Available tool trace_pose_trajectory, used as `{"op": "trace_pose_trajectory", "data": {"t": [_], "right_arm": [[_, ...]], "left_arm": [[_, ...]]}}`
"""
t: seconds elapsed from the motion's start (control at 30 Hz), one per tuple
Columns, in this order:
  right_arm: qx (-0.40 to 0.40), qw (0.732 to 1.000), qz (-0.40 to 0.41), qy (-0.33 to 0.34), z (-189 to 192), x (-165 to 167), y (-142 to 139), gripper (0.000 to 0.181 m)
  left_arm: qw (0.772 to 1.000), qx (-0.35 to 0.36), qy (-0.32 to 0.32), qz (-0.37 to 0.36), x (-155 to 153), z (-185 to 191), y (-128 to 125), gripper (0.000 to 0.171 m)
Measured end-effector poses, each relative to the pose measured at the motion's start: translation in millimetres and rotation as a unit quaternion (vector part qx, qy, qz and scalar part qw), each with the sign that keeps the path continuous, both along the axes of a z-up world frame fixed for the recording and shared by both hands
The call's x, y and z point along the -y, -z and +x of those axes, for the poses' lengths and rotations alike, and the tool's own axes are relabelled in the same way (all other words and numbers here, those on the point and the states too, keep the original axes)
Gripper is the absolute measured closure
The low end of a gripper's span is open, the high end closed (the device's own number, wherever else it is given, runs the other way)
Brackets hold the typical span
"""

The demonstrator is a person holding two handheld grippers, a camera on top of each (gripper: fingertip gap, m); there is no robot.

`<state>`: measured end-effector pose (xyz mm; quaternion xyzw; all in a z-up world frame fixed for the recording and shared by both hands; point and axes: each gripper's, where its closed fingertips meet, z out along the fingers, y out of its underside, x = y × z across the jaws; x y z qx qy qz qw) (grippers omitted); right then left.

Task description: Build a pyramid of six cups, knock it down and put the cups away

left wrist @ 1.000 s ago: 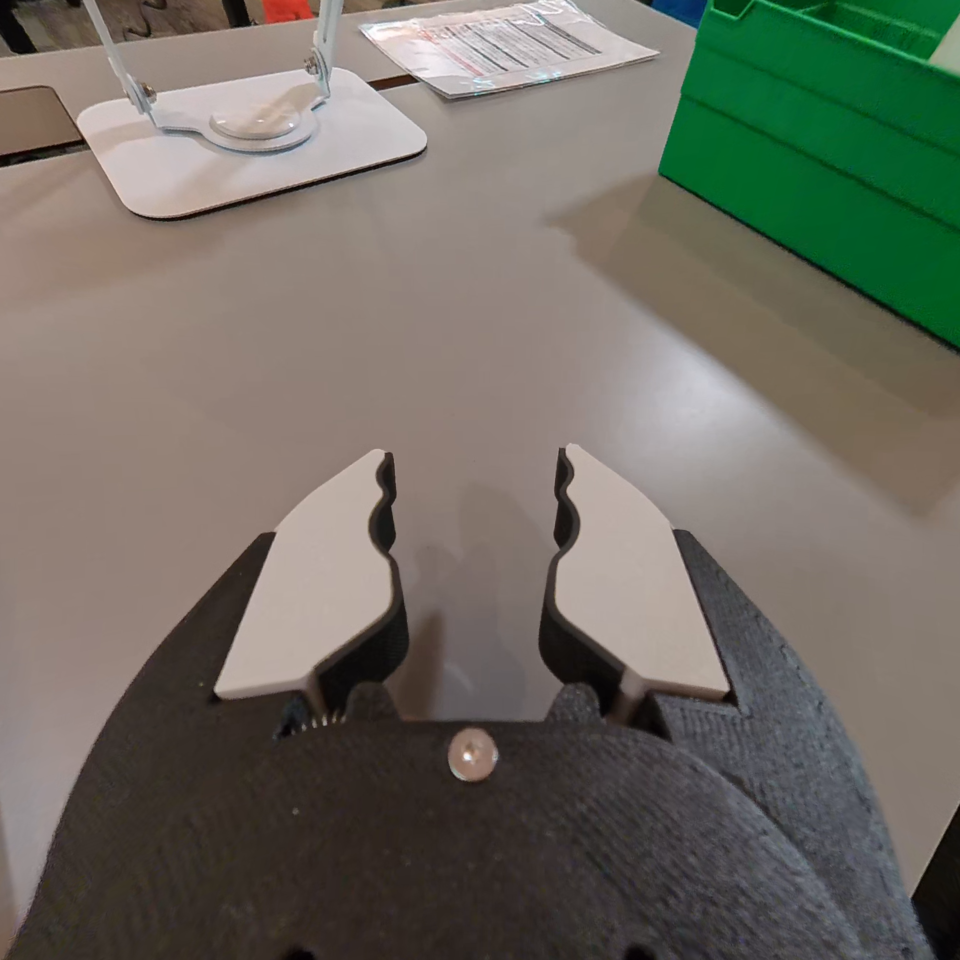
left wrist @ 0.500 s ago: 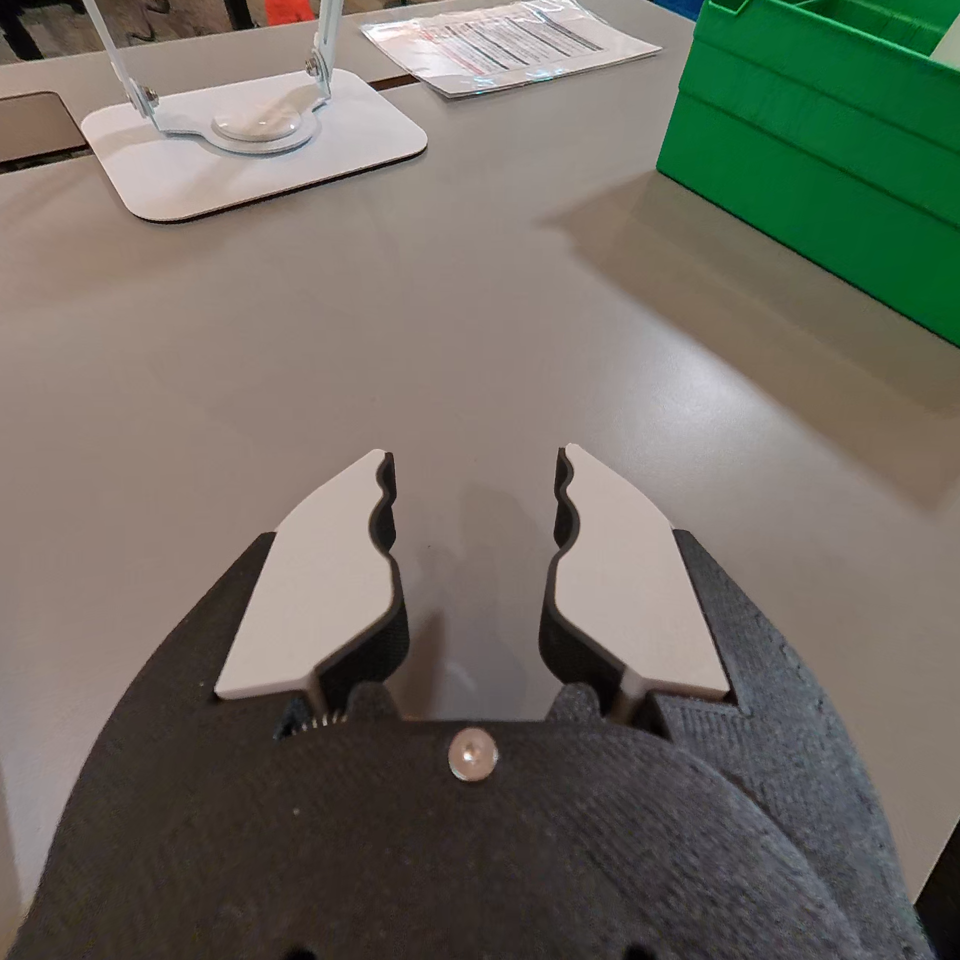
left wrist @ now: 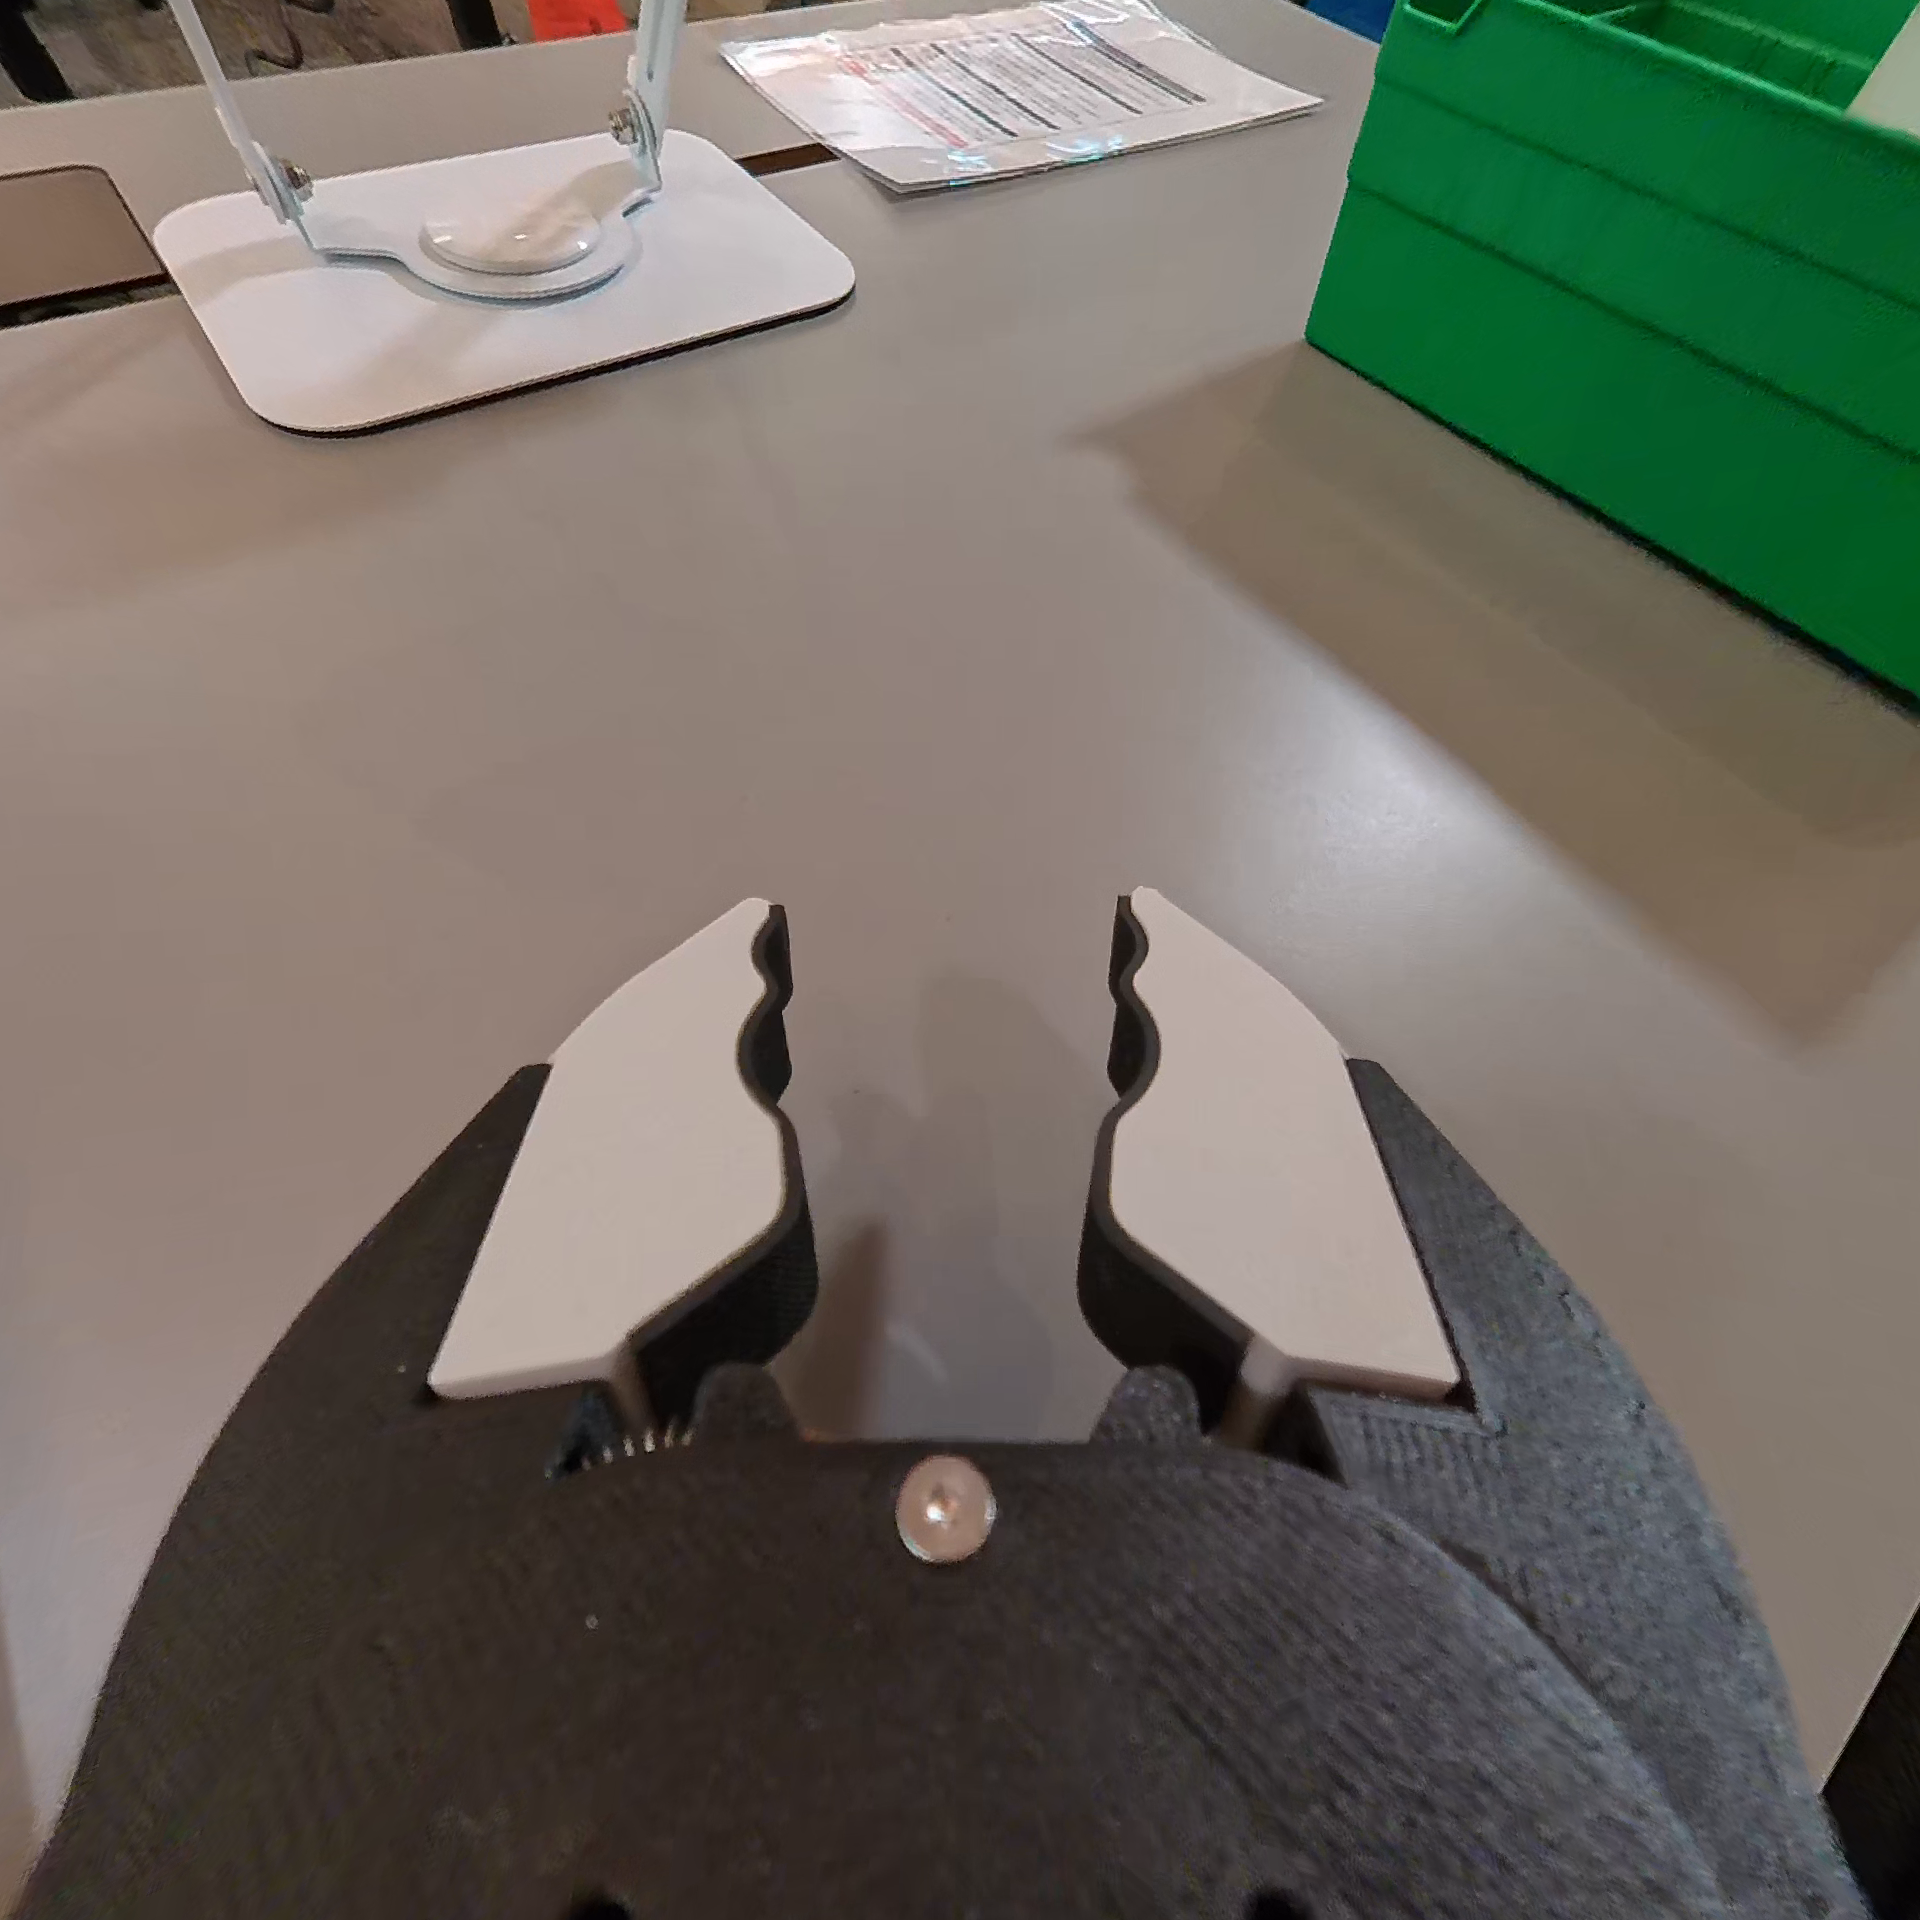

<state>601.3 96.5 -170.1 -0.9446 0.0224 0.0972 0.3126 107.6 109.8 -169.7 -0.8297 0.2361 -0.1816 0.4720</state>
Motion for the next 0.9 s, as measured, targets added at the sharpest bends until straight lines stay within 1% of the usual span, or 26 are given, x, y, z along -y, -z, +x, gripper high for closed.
{"op": "trace_pose_trajectory", "data": {"t": [0.07, 0.2, 0.33, 0.37, 0.43, 0.47, 0.5, 0.57, 0.63, 0.7, 0.73, 0.8, 0.87, 0.9], "right_arm": [[-0.015, 1.0, 0.006, 0.007, 1.2, -0.8, -0.9, 0.175], [-0.017, 0.999, 0.023, 0.015, 3.6, -3.3, -3.9, 0.175], [-0.028, 0.999, 0.03, 0.018, 2.7, -3.4, -7.9, 0.175], [-0.039, 0.999, 0.032, 0.019, 1.8, -3.5, -8.3, 0.175], [-0.069, 0.997, 0.04, 0.021, -0.2, -3.7, -9.1, 0.175], [-0.084, 0.995, 0.043, 0.022, -0.8, -3.6, -9.6, 0.175], [-0.096, 0.994, 0.046, 0.024, -1.0, -3.2, -10.5, 0.175], [-0.106, 0.993, 0.05, 0.026, -0.1, -1.9, -13.4, 0.176], [-0.101, 0.993, 0.051, 0.031, 3.0, -0.3, -16.5, 0.176], [-0.09, 0.994, 0.049, 0.035, 6.9, 1.3, -17.5, 0.176], [-0.086, 0.994, 0.048, 0.037, 8.6, 2.0, -17.3, 0.175], [-0.081, 0.995, 0.045, 0.04, 11.2, 2.9, -15.4, 0.175], [-0.077, 0.995, 0.042, 0.042, 12.1, 2.8, -13.3, 0.176], [-0.074, 0.996, 0.04, 0.041, 12.0, 2.3, -12.3, 0.176]], "left_arm": [[1.0, 0.0, 0.0, 0.0, -0.1, 0.0, -0.1, 0.111], [1.0, -0.008, -0.002, 0.016, -1.1, -2.1, -3.9, 0.111], [0.999, -0.012, -0.016, 0.047, -3.3, -7.6, -19.4, 0.111], [0.998, -0.013, -0.02, 0.061, -3.8, -10.2, -26.5, 0.116], [0.996, -0.004, -0.009, 0.089, -1.4, -14.4, -46.4, 0.157], [0.995, 0.002, -0.013, 0.095, -0.9, -20.0, -56.9, 0.159], [0.995, 0.004, -0.03, 0.097, -1.9, -29.7, -67.0, 0.154], [0.993, -0.008, -0.064, 0.099, -3.2, -55.1, -83.9, 0.131], [0.987, -0.054, -0.106, 0.111, -5.0, -90.4, -97.4, 0.108], [0.972, -0.117, -0.156, 0.132, -5.3, -132.7, -110.7, 0.095], [0.964, -0.148, -0.176, 0.137, -3.7, -153.5, -115.4, 0.091], [0.952, -0.199, -0.199, 0.119, 2.1, -188.8, -115.1, 0.09], [0.947, -0.238, -0.207, 0.06, 9.5, -218.5, -97.9, 0.097], [0.943, -0.254, -0.213, 0.026, 13.3, -232.7, -86.0, 0.097]]}}
